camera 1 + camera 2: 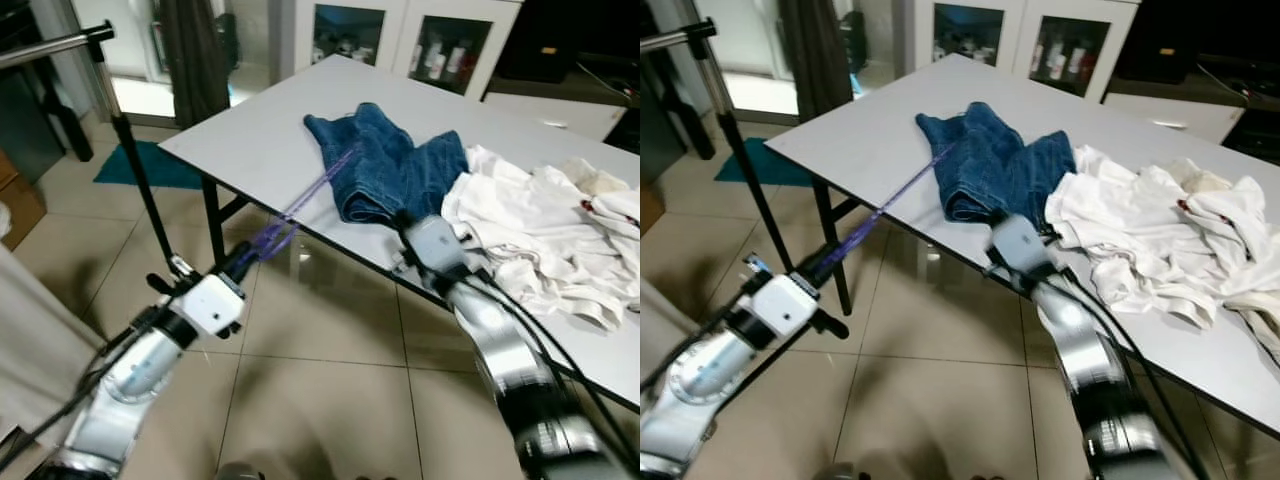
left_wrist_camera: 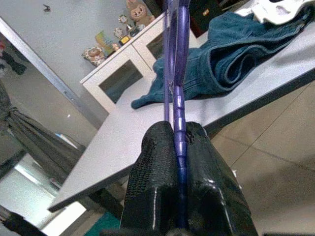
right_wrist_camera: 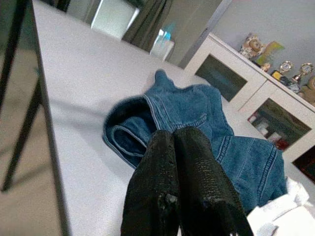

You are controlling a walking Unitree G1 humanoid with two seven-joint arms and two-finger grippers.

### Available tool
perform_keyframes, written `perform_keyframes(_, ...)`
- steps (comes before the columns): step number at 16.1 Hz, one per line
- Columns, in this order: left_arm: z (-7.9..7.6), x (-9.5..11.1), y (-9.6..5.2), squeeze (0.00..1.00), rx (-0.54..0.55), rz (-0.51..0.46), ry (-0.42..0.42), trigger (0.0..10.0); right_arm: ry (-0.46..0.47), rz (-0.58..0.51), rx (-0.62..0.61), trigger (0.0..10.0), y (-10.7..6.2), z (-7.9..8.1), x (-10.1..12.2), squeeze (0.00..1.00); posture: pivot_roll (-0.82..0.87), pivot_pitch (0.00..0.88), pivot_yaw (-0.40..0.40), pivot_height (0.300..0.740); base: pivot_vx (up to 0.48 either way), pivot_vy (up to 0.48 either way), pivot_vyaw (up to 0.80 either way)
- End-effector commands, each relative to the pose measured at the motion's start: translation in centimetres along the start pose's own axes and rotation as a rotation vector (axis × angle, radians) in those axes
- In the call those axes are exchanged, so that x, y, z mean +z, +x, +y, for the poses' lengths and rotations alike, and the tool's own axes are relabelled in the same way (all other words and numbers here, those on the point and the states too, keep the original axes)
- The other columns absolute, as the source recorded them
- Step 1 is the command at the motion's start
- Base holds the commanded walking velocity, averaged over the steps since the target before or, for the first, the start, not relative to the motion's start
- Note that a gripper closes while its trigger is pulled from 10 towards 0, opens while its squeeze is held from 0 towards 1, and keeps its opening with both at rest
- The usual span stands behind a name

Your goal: Hang hanger

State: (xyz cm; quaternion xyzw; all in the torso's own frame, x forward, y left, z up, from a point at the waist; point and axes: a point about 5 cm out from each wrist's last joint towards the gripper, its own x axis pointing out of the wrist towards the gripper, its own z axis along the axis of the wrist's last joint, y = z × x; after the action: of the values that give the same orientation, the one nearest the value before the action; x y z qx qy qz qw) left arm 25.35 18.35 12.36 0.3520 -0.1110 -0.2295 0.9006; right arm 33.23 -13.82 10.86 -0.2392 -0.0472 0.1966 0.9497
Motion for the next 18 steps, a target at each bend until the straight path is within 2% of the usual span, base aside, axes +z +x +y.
perform_keyframes(1,0.2,-0.2,0.0,0.00,-0.007,0.007,0.022,10.0,-0.050,0.053,-0.014,10.0,0.5,-0.5,-0.5,0.00,0.26,0.032,-0.056,0.740,0.000,0.000,0.00)
perform_keyframes(3,0.2,-0.3,0.1,0.00,-0.014,0.007,0.032,10.0,-0.099,0.089,-0.038,10.0,2.1,-0.9,0.0,0.00,0.27,0.034,-0.059,0.740,0.000,0.000,0.00)
perform_keyframes(4,0.1,-0.3,0.2,0.00,-0.016,0.008,0.034,10.0,-0.106,0.093,-0.039,10.0,2.3,-0.8,0.1,0.00,0.27,0.034,-0.059,0.740,0.000,0.000,0.00)
perform_keyframes(6,-0.2,-0.1,0.3,0.00,-0.027,0.005,0.038,10.0,-0.159,0.128,-0.033,10.0,4.1,-0.2,0.9,0.00,0.27,0.035,-0.063,0.740,0.000,0.000,0.00)
perform_keyframes(8,-0.6,-0.1,0.4,0.00,-0.038,0.003,0.046,10.0,-0.175,0.169,-0.011,10.0,5.4,0.7,1.7,0.00,0.28,0.037,-0.068,0.740,0.000,0.000,0.00)
perform_keyframes(13,-0.8,-0.1,-0.1,0.00,-0.046,0.018,0.070,10.0,-0.175,0.261,0.037,10.0,6.0,1.6,1.4,0.00,0.30,0.046,-0.080,0.740,0.000,0.000,0.00)
perform_keyframes(14,-0.9,-0.2,-0.4,0.00,-0.046,0.026,0.072,10.0,-0.159,0.297,0.066,10.0,5.9,2.1,1.0,0.00,0.32,0.055,-0.087,0.740,0.000,0.000,0.00)
perform_keyframes(18,-0.9,-0.2,-0.7,0.00,-0.043,0.033,0.073,10.0,-0.114,0.326,0.106,10.0,5.8,2.7,0.6,0.00,0.33,0.060,-0.088,0.740,0.000,0.000,0.00)
